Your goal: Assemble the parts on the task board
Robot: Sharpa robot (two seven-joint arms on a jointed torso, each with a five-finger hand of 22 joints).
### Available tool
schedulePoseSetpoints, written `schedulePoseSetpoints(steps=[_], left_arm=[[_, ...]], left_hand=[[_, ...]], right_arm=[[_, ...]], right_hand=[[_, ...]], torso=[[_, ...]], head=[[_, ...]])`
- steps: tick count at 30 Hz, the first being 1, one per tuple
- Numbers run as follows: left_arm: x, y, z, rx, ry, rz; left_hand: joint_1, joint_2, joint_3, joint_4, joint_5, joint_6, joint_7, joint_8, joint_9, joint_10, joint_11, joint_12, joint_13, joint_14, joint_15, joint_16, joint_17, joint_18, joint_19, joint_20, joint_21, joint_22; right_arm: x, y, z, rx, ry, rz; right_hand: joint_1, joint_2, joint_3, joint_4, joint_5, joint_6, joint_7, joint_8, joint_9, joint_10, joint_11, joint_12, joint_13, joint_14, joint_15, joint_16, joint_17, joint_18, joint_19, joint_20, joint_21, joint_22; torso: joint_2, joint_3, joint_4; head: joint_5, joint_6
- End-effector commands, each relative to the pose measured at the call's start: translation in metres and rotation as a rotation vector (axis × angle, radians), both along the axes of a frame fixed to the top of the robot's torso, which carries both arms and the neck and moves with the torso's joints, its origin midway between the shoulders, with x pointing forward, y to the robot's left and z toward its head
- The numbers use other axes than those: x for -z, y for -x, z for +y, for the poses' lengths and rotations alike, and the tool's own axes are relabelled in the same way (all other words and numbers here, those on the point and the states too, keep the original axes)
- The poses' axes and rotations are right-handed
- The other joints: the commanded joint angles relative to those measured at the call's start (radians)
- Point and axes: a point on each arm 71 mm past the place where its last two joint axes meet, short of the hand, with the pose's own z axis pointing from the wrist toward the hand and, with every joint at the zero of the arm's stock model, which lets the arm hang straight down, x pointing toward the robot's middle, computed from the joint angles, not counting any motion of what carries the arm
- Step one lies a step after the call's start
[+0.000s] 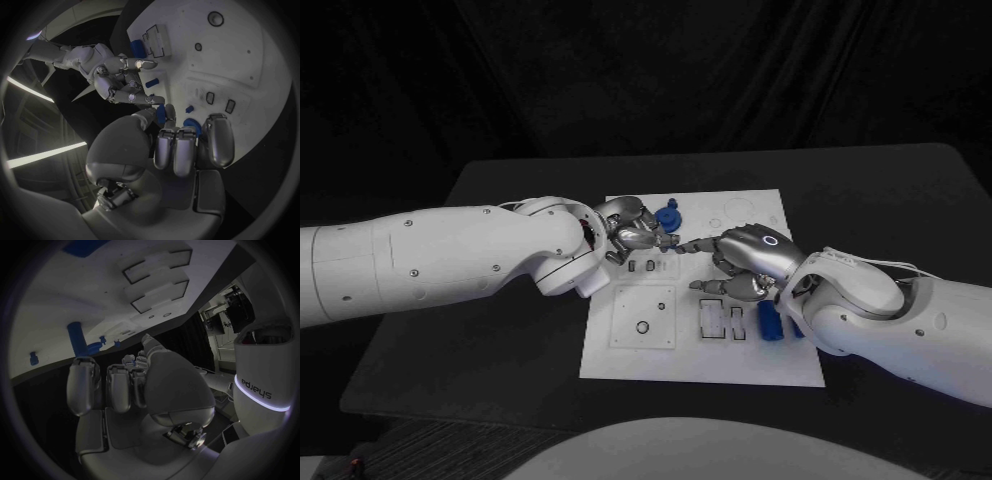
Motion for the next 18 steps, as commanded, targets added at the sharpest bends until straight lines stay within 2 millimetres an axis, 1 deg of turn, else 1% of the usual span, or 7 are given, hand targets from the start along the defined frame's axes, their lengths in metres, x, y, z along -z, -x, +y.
schedulePoseSetpoints(steps=[1, 6, 11, 13, 15, 18], left_arm=[[-0.001, 0.001, -0.002, 0.022, 0.009, 0.006], [-0.001, 0.001, 0.0, 0.019, 0.005, 0.01], [0.001, -0.002, 0.005, 0.004, -0.012, 0.023], [0.003, -0.004, 0.008, -0.009, -0.027, 0.035], [0.005, -0.006, 0.013, -0.023, -0.047, 0.051], [0.008, -0.01, 0.022, -0.042, -0.102, 0.068]], left_hand=[[0.009, -0.001, 0.002, -0.006, 0.003, 0.008, -0.001, 0.002, -0.001, 0.105, -0.009, 0.004, 0.263, 0.106, -0.008, 0.003, 0.263, -0.015, 0.003, -0.005, -0.005, 0.115], [0.01, -0.001, 0.002, -0.006, 0.006, 0.007, -0.001, 0.001, -0.002, 0.105, -0.009, 0.004, 0.263, 0.106, -0.008, 0.003, 0.263, -0.015, 0.002, -0.005, -0.006, 0.115], [0.014, 0.001, 0.004, -0.007, 0.012, 0.007, -0.002, 0.001, -0.004, 0.105, -0.009, 0.004, 0.263, 0.106, -0.008, 0.003, 0.263, -0.015, 0.003, -0.005, -0.006, 0.115], [0.015, 0.002, 0.005, -0.007, 0.014, 0.007, -0.001, 0.001, -0.004, 0.105, -0.009, 0.004, 0.263, 0.106, -0.008, 0.003, 0.263, -0.015, 0.003, -0.005, -0.006, 0.116], [0.016, 0.003, 0.005, -0.007, 0.015, 0.007, -0.001, 0.001, -0.005, 0.105, -0.009, 0.004, 0.263, 0.106, -0.008, 0.003, 0.263, -0.015, 0.002, -0.005, -0.006, 0.116], [0.013, 0.002, 0.003, -0.003, 0.013, 0.007, 0.0, 0.0, -0.006, 0.105, -0.008, 0.004, 0.263, 0.106, -0.008, 0.003, 0.263, -0.015, 0.003, -0.005, -0.006, 0.116]], right_arm=[[0.002, -0.001, -0.002, 0.027, 0.013, 0.006], [0.002, -0.001, -0.004, 0.033, 0.015, 0.007], [0.0, 0.001, -0.012, 0.045, 0.006, 0.003], [-0.002, 0.004, -0.018, 0.053, -0.001, 0.001], [-0.006, 0.006, -0.024, 0.065, -0.008, -0.005], [-0.017, 0.008, -0.037, 0.087, -0.027, -0.029]], right_hand=[[0.004, 0.009, 0.0, -0.005, -0.002, 0.002, 0.004, 0.002, 0.0, 0.106, 0.001, 0.005, 0.263, 0.084, -0.003, -0.007, 0.149, -0.012, 0.034, -0.008, 0.0, 0.208], [0.006, 0.009, 0.001, -0.007, 0.0, 0.0, 0.005, 0.002, 0.0, 0.106, 0.002, 0.005, 0.263, 0.084, -0.002, -0.007, 0.149, -0.012, 0.034, -0.008, -0.001, 0.207], [0.008, 0.009, 0.002, -0.01, 0.001, 0.014, 0.007, 0.003, 0.001, 0.106, 0.003, 0.005, 0.263, 0.083, -0.001, -0.009, 0.147, -0.012, 0.033, -0.007, -0.002, 0.207], [0.009, 0.008, 0.002, -0.012, 0.001, 0.025, 0.008, 0.005, 0.002, 0.106, 0.004, 0.005, 0.263, 0.083, 0.0, -0.009, 0.146, -0.012, 0.033, -0.007, -0.002, 0.207], [0.01, 0.007, 0.002, -0.014, 0.002, 0.037, 0.01, 0.007, 0.004, 0.106, 0.006, 0.005, 0.263, 0.083, 0.001, -0.009, 0.146, -0.012, 0.033, -0.006, -0.001, 0.207], [0.011, 0.007, 0.002, -0.017, 0.003, 0.052, 0.015, 0.009, 0.005, 0.106, 0.009, 0.005, 0.263, 0.083, 0.003, -0.008, 0.146, -0.012, 0.033, -0.004, -0.001, 0.207]], torso=[[0.0, 0.0003, 0.0001], [0.0, 0.0, 0.0005], [0.0, 0.0002, 0.0001], [0.0, 0.0003, -0.0002], [0.0, 0.0003, -0.0003], [0.0, 0.0002, -0.0002]], head=[[0.0, -0.001], [0.0, -0.002], [0.005, 0.0], [0.008, 0.0], [0.012, -0.003], [0.011, -0.004]])
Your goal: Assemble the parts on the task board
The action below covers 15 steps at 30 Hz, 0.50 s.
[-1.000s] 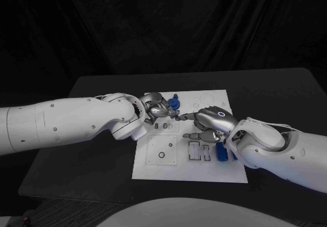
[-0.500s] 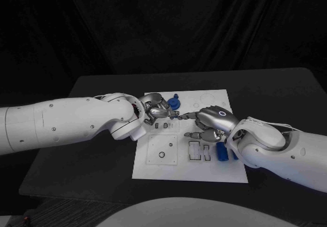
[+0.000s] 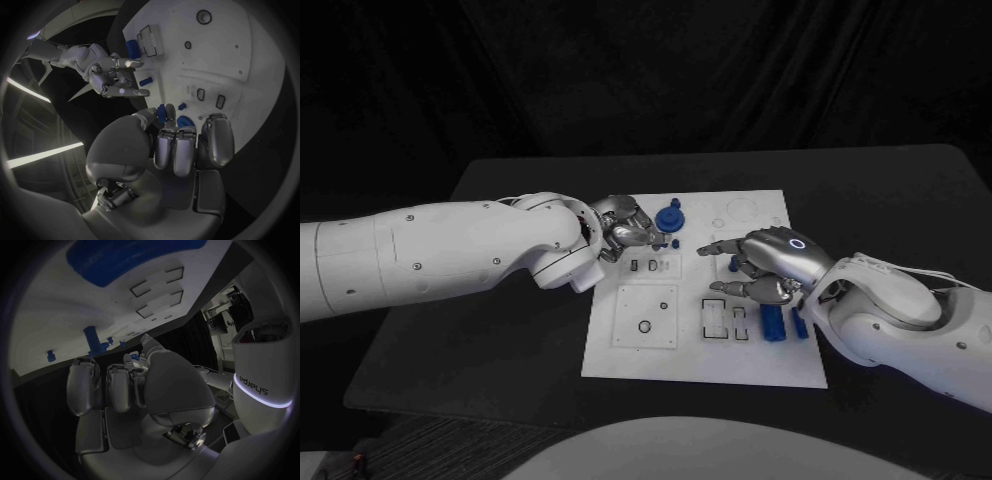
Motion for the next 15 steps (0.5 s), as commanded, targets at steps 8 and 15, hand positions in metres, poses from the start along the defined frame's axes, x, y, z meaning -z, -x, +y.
schedulePoseSetpoints(steps=[8, 15], left_arm=[[0.011, -0.01, 0.019, -0.019, -0.159, 0.094], [0.015, -0.015, 0.019, -0.008, -0.239, 0.115]], left_hand=[[0.0, -0.005, -0.008, 0.011, -0.01, 0.004, 0.003, 0.001, -0.007, 0.105, -0.007, 0.004, 0.263, 0.106, -0.006, 0.003, 0.264, -0.014, -0.002, -0.004, -0.012, 0.114], [-0.003, -0.002, -0.01, 0.017, -0.017, 0.004, 0.004, 0.0, -0.009, 0.105, -0.006, 0.004, 0.263, 0.106, -0.006, 0.003, 0.264, -0.014, -0.002, -0.004, -0.013, 0.114]], right_arm=[[-0.052, -0.001, -0.029, 0.078, -0.095, -0.149], [-0.076, -0.002, -0.038, 0.108, -0.134, -0.217]], right_hand=[[0.006, 0.002, -0.001, -0.009, 0.004, 0.047, 0.008, 0.008, 0.004, 0.106, 0.015, 0.005, 0.263, 0.084, 0.008, -0.001, 0.148, -0.013, 0.034, -0.001, 0.004, 0.208], [0.008, 0.004, 0.001, -0.011, 0.01, 0.068, 0.012, 0.011, 0.006, 0.106, 0.018, 0.005, 0.263, 0.084, 0.011, 0.001, 0.148, -0.013, 0.034, 0.002, 0.007, 0.209]], torso=[[-0.001, 0.0004, -0.0021], [-0.001, 0.0012, -0.0044]], head=[[0.008, -0.004], [0.008, -0.007]])
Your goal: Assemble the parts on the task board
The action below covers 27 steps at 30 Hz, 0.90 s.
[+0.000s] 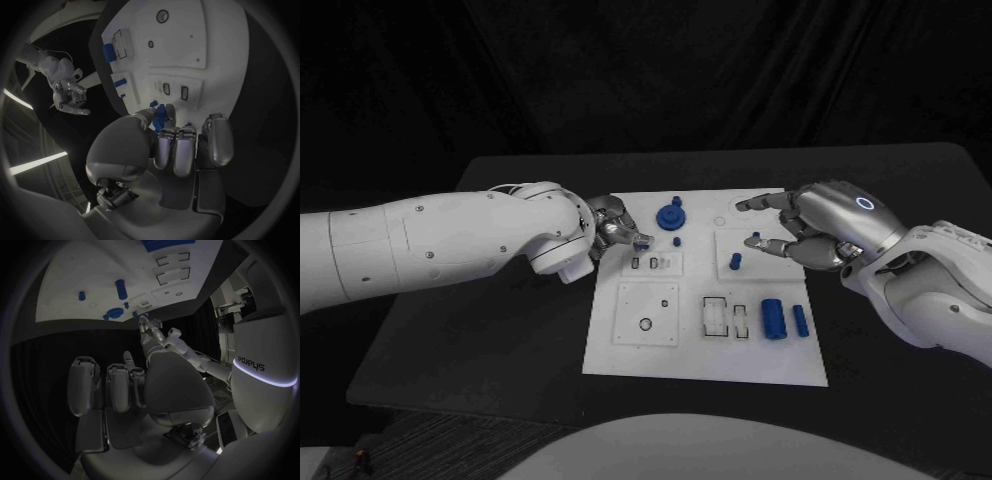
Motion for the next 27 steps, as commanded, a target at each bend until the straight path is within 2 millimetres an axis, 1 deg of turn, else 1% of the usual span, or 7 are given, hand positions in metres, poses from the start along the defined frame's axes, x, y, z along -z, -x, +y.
schedulePoseSetpoints(steps=[1, 8, 12, 16, 19, 22, 27], left_arm=[[0.002, 0.0, -0.001, 0.034, -0.088, 0.034], [0.004, -0.002, -0.007, 0.055, -0.144, 0.036], [0.003, -0.002, -0.012, 0.067, -0.164, 0.015], [0.002, -0.002, -0.015, 0.073, -0.175, -0.005], [0.001, -0.002, -0.017, 0.078, -0.186, -0.02], [0.001, -0.002, -0.018, 0.081, -0.192, -0.03], [0.002, 0.0, -0.021, 0.085, -0.194, -0.04]], left_hand=[[-0.003, -0.002, 0.001, 0.006, -0.005, 0.003, 0.003, 0.0, -0.002, 0.105, -0.006, 0.004, 0.263, 0.106, -0.006, 0.003, 0.263, -0.014, -0.001, -0.004, -0.004, 0.114], [-0.004, 0.004, 0.002, 0.01, -0.007, 0.002, 0.003, -0.001, -0.004, 0.105, -0.006, 0.004, 0.263, 0.106, -0.005, 0.003, 0.263, -0.016, 0.004, -0.004, 0.002, 0.119], [-0.003, 0.005, 0.003, 0.011, -0.006, 0.001, 0.003, -0.002, -0.005, 0.105, -0.006, 0.004, 0.263, 0.106, -0.005, 0.003, 0.263, -0.017, 0.006, -0.004, 0.005, 0.121], [-0.004, 0.006, 0.002, 0.012, -0.006, 0.002, 0.003, -0.002, -0.005, 0.105, -0.006, 0.004, 0.263, 0.106, -0.006, 0.003, 0.263, -0.017, 0.008, -0.004, 0.007, 0.122], [-0.004, 0.006, 0.002, 0.013, -0.006, 0.003, 0.003, -0.002, -0.006, 0.105, -0.006, 0.004, 0.263, 0.106, -0.006, 0.003, 0.263, -0.018, 0.009, -0.004, 0.008, 0.123], [-0.006, 0.007, 0.001, 0.015, -0.006, 0.004, 0.003, -0.002, -0.007, 0.105, -0.006, 0.004, 0.263, 0.106, -0.006, 0.003, 0.263, -0.018, 0.011, -0.004, 0.009, 0.124], [-0.007, 0.007, 0.001, 0.016, -0.007, 0.005, 0.003, -0.002, -0.008, 0.105, -0.007, 0.004, 0.263, 0.106, -0.006, 0.003, 0.263, -0.018, 0.012, -0.004, 0.011, 0.125]], right_arm=[[-0.009, 0.001, -0.003, 0.035, -0.056, -0.051], [-0.014, 0.001, -0.007, 0.049, -0.064, -0.064], [-0.014, 0.0, -0.011, 0.06, -0.065, -0.067], [-0.014, 0.0, -0.013, 0.067, -0.065, -0.068], [-0.014, 0.0, -0.015, 0.071, -0.066, -0.068], [-0.013, 0.0, -0.016, 0.075, -0.066, -0.067], [-0.009, 0.0, -0.02, 0.088, -0.06, -0.057]], right_hand=[[0.008, 0.004, 0.001, -0.006, 0.003, 0.004, -0.001, 0.005, 0.001, 0.102, 0.007, 0.005, 0.264, 0.088, 0.007, 0.0, 0.148, -0.013, 0.034, 0.002, 0.002, 0.209], [0.009, 0.005, 0.002, -0.006, 0.003, 0.004, 0.0, 0.005, 0.001, 0.102, 0.008, 0.005, 0.264, 0.087, 0.007, 0.0, 0.147, -0.013, 0.034, 0.002, 0.002, 0.209], [0.009, 0.005, 0.002, -0.006, 0.003, 0.004, 0.0, 0.005, 0.001, 0.102, 0.008, 0.005, 0.264, 0.087, 0.007, 0.0, 0.147, -0.013, 0.034, 0.002, 0.002, 0.209], [0.01, 0.004, 0.002, -0.007, 0.004, -0.001, 0.001, 0.003, 0.0, 0.102, 0.009, 0.005, 0.264, 0.087, 0.008, -0.002, 0.145, -0.013, 0.034, 0.003, 0.003, 0.209], [0.01, 0.004, 0.002, -0.007, 0.004, -0.001, 0.001, 0.003, 0.0, 0.102, 0.009, 0.005, 0.264, 0.087, 0.008, -0.002, 0.145, -0.013, 0.034, 0.003, 0.003, 0.209], [0.011, 0.004, 0.002, -0.007, 0.005, -0.003, 0.001, 0.003, 0.0, 0.102, 0.009, 0.005, 0.264, 0.087, 0.008, -0.002, 0.145, -0.013, 0.033, 0.003, 0.001, 0.209], [0.012, 0.004, 0.003, -0.009, 0.006, -0.008, 0.002, 0.001, -0.001, 0.102, 0.01, 0.005, 0.264, 0.087, 0.009, -0.002, 0.144, -0.013, 0.033, 0.004, 0.002, 0.209]], torso=[[0.0, 0.0012, -0.0015], [0.0, 0.0011, -0.0024], [0.0, -0.0001, 0.0011], [0.002, 0.0007, 0.003], [0.002, 0.0016, 0.0018], [0.002, -0.0001, 0.0022], [0.001, 0.0011, 0.0023]], head=[[0.002, -0.001], [0.008, -0.002], [0.009, -0.002], [0.013, -0.002], [0.016, -0.002], [0.015, -0.002], [0.017, -0.002]])
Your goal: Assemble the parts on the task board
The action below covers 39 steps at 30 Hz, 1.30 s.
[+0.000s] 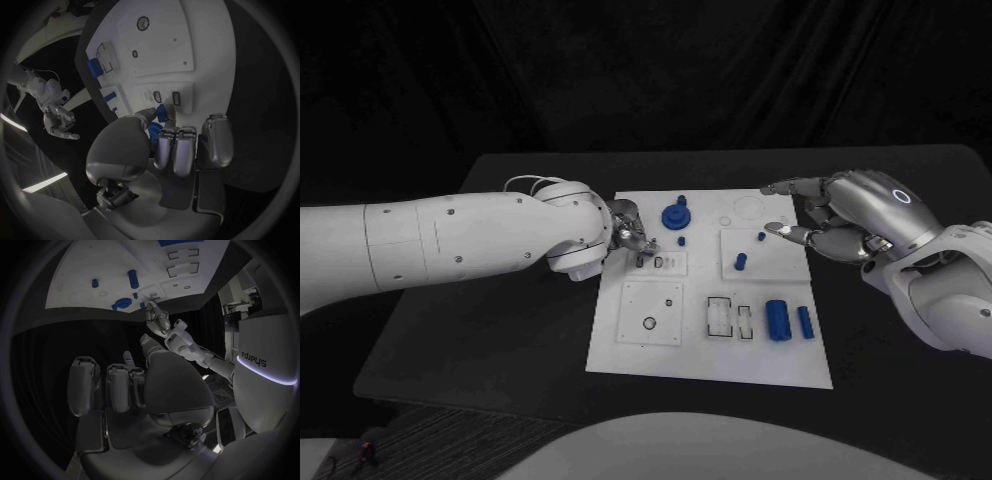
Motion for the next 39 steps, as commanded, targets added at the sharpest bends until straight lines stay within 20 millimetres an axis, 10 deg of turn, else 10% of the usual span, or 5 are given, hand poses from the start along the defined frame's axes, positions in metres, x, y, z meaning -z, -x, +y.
schedulePoseSetpoints(steps=[1, 39], left_arm=[[0.0, 0.001, -0.003, 0.013, -0.019, -0.026], [0.016, 0.012, -0.017, 0.04, -0.01, 0.006]], left_hand=[[-0.003, 0.004, 0.002, 0.006, -0.003, 0.005, 0.002, -0.002, -0.001, 0.105, -0.007, 0.004, 0.263, 0.106, -0.006, 0.003, 0.264, -0.018, 0.008, 0.0, 0.006, 0.125], [-0.015, 0.004, -0.01, 0.022, -0.027, 0.016, 0.0, -0.003, -0.012, 0.105, -0.009, 0.004, 0.263, 0.106, -0.009, 0.003, 0.264, -0.019, 0.014, -0.002, 0.007, 0.128]], right_arm=[[0.003, 0.0, -0.004, 0.031, -0.011, -0.002], [0.027, 0.003, -0.022, 0.085, 0.012, 0.06]], right_hand=[[0.008, -0.001, 0.0, -0.007, 0.007, -0.01, 0.002, 0.0, -0.001, 0.106, 0.007, 0.005, 0.263, 0.084, 0.006, -0.002, 0.145, -0.013, 0.033, 0.004, 0.001, 0.209], [0.01, -0.001, 0.002, -0.008, 0.013, -0.017, 0.004, -0.003, -0.003, 0.106, 0.008, 0.005, 0.263, 0.084, 0.008, -0.003, 0.143, -0.014, 0.034, 0.005, 0.005, 0.21]], torso=[[-0.001, 0.001, 0.0002], [0.0, 0.0013, -0.001]], head=[[0.001, 0.0], [0.002, 0.0]])
